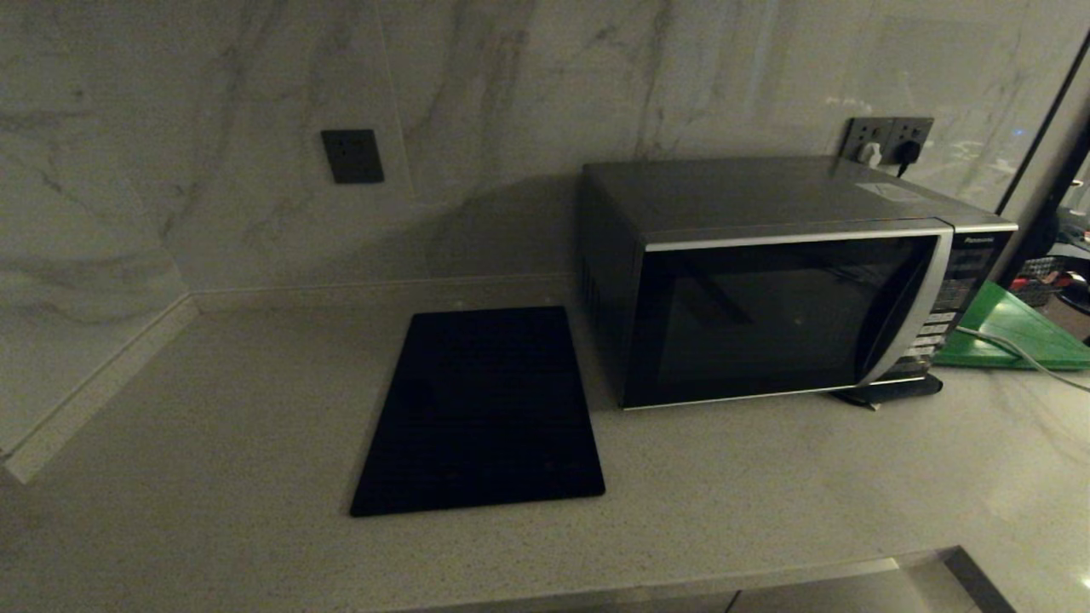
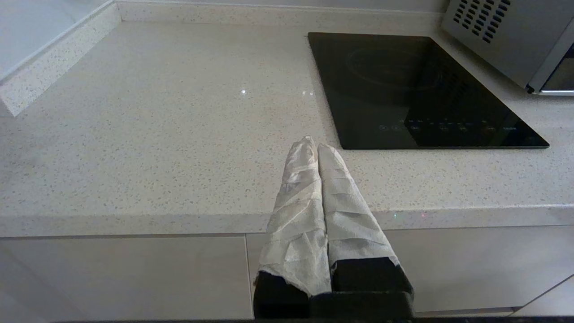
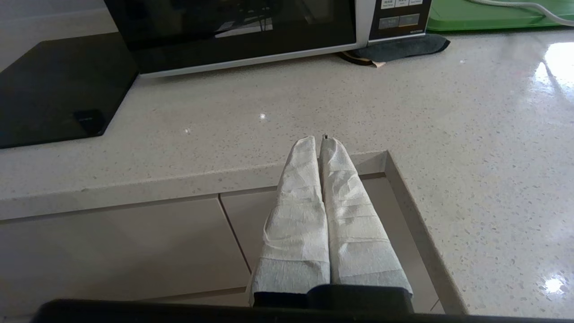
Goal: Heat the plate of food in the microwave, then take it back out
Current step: Open the microwave oven
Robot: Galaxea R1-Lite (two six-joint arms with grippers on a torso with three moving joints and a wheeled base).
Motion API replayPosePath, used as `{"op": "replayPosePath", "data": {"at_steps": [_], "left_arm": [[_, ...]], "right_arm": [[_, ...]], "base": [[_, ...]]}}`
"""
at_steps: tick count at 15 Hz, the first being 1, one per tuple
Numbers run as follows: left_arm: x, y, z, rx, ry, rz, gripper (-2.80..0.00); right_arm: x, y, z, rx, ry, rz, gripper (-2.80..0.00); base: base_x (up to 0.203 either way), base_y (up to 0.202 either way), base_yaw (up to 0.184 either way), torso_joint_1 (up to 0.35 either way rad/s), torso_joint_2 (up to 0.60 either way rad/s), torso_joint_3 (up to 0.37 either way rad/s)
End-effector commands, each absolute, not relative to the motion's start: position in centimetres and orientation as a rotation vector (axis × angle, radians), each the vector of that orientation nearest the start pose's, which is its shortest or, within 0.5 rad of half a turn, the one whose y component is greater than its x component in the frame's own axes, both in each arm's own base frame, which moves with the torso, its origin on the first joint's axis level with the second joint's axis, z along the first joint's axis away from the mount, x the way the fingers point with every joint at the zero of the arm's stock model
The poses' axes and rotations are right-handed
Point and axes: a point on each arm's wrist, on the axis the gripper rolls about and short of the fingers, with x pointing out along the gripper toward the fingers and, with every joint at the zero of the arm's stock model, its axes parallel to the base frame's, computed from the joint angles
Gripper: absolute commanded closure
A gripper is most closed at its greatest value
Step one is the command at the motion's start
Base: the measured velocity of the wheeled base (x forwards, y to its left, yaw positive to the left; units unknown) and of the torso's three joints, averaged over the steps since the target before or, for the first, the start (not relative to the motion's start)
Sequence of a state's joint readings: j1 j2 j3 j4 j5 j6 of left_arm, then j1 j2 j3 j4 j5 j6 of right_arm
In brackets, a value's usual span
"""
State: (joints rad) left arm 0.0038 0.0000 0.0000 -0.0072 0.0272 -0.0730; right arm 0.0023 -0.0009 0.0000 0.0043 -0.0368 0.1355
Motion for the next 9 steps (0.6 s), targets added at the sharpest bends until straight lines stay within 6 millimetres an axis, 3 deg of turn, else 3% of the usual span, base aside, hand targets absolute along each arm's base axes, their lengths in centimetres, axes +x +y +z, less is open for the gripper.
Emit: {"op": "replayPosePath", "data": {"at_steps": [1, 9], "left_arm": [[-2.27, 0.05, 7.63, -0.074, -0.007, 0.032, 0.0], [-2.27, 0.05, 7.63, -0.074, -0.007, 0.032, 0.0]], "right_arm": [[-2.26, -0.09, 7.46, 0.136, 0.005, -0.034, 0.0], [-2.27, -0.09, 7.47, 0.136, 0.003, -0.034, 0.0]], "base": [[0.0, 0.0, 0.0, 0.0, 0.0, 0.0], [0.0, 0.0, 0.0, 0.0, 0.0, 0.0]]}}
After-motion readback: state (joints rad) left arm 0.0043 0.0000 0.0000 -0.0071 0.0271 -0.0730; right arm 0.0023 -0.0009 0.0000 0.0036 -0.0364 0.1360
